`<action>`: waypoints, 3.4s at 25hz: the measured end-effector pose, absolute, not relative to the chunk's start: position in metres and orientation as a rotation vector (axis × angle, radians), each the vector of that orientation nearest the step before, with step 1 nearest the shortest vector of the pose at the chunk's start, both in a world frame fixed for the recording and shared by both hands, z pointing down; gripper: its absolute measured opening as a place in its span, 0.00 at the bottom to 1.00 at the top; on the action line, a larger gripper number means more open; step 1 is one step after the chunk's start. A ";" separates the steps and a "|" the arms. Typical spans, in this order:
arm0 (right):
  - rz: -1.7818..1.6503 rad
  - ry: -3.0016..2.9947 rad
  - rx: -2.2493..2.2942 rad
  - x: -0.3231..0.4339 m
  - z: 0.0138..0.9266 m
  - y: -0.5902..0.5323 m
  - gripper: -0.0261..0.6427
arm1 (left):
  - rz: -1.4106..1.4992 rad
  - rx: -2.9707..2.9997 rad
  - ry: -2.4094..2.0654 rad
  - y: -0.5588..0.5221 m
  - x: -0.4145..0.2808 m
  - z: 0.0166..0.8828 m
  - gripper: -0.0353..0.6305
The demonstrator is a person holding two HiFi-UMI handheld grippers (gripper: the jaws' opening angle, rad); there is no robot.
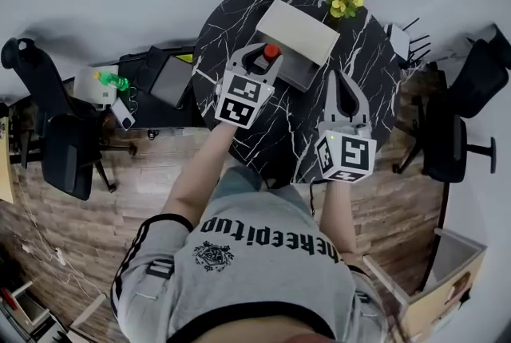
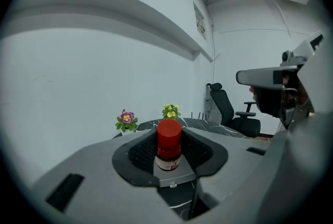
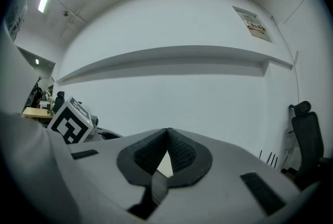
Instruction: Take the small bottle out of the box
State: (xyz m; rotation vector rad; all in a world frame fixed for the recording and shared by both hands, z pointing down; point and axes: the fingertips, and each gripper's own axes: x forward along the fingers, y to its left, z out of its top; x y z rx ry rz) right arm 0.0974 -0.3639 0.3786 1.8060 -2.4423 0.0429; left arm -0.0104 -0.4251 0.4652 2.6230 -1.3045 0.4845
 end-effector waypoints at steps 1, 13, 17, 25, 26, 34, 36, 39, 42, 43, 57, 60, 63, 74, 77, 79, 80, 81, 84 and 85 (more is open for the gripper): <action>0.039 -2.451 1.798 0.097 0.377 -0.362 0.04 | 0.473 2.623 -1.317 -0.421 -0.012 0.460 0.26; -0.018 -2.551 1.706 0.096 0.354 -0.334 0.04 | 0.373 2.638 -1.472 -0.370 -0.016 0.403 0.26; -0.040 -2.578 1.687 0.099 0.347 -0.321 0.04 | 0.347 2.645 -1.512 -0.352 -0.014 0.388 0.26; -0.081 -2.610 1.669 0.110 0.333 -0.294 0.04 | 0.290 2.661 -1.578 -0.316 -0.007 0.367 0.26; -0.085 -2.612 1.669 0.112 0.332 -0.291 0.04 | 0.284 2.665 -1.583 -0.312 -0.005 0.364 0.26; -0.105 -2.629 1.673 0.127 0.322 -0.267 0.04 | 0.260 2.674 -1.616 -0.280 0.005 0.349 0.26; -0.110 -2.630 1.676 0.131 0.321 -0.261 0.04 | 0.250 2.677 -1.624 -0.272 0.008 0.345 0.26; -0.118 -2.627 1.686 0.138 0.320 -0.250 0.04 | 0.248 2.683 -1.642 -0.260 0.011 0.342 0.26; -0.124 -2.621 1.698 0.144 0.319 -0.241 0.04 | 0.246 2.683 -1.655 -0.252 0.013 0.341 0.26; -0.126 -2.619 1.701 0.146 0.318 -0.239 0.04 | 0.239 2.683 -1.657 -0.250 0.014 0.340 0.26; -0.151 -2.609 1.723 0.171 0.318 -0.200 0.04 | 0.155 2.695 -1.709 -0.211 0.028 0.324 0.26; -0.158 -2.607 1.722 0.174 0.318 -0.195 0.04 | 0.158 2.695 -1.716 -0.206 0.029 0.325 0.26; -0.163 -2.608 1.722 0.176 0.315 -0.190 0.04 | 0.150 2.698 -1.719 -0.201 0.031 0.321 0.26; -0.175 -2.609 1.717 0.172 0.312 -0.174 0.04 | 0.112 2.700 -1.708 -0.185 0.031 0.316 0.26; -0.177 -2.604 1.716 0.172 0.312 -0.171 0.04 | 0.115 2.699 -1.699 -0.183 0.031 0.317 0.26; -0.177 -2.601 1.715 0.171 0.313 -0.170 0.04 | 0.121 2.697 -1.696 -0.182 0.030 0.319 0.26; -0.178 -2.600 1.713 0.170 0.313 -0.170 0.04 | 0.121 2.697 -1.696 -0.181 0.029 0.319 0.26; -0.180 -2.599 1.712 0.169 0.314 -0.169 0.04 | 0.121 2.698 -1.696 -0.181 0.029 0.320 0.26; -0.184 -2.597 1.711 0.166 0.314 -0.166 0.04 | 0.115 2.702 -1.692 -0.177 0.027 0.319 0.26; -0.186 -2.596 1.712 0.166 0.314 -0.165 0.04 | 0.111 2.704 -1.690 -0.176 0.027 0.319 0.26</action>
